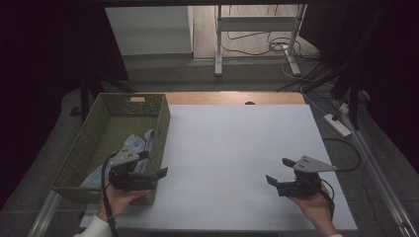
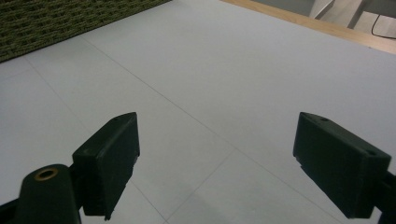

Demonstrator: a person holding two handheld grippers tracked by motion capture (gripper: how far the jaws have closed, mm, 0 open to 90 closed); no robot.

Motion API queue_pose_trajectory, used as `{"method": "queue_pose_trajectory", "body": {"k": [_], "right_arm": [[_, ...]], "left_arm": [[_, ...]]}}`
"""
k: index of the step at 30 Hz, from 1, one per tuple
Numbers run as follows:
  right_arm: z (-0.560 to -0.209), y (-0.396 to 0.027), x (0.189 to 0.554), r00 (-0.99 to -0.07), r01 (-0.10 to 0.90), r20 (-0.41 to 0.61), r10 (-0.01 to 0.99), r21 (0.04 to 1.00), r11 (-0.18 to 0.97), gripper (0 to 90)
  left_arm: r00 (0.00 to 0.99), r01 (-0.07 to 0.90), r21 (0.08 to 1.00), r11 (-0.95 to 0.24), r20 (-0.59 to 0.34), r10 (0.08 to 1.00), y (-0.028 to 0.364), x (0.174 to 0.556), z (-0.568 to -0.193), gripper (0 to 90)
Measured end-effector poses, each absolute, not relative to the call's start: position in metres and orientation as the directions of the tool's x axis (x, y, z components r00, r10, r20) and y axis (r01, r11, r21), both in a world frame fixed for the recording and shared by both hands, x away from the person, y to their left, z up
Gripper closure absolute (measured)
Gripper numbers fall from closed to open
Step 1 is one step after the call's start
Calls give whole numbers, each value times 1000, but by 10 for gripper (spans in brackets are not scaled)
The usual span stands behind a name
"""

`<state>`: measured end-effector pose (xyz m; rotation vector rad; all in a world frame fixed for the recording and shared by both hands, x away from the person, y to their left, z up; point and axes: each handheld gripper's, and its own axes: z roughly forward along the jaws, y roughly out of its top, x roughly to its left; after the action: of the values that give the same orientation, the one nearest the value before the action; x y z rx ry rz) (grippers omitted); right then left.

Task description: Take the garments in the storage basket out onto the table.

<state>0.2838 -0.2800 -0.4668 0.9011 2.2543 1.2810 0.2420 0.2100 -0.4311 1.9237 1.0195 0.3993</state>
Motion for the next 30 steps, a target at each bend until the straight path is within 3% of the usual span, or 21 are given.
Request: {"method": "queue_pose_trajectory", "body": {"k": [30], "right_arm": [[-468,-278,285,-722,326,-40,691,861,390,147]], "left_arm": [[610,492,831,-259,-118,783,212,241,-425,108]]}}
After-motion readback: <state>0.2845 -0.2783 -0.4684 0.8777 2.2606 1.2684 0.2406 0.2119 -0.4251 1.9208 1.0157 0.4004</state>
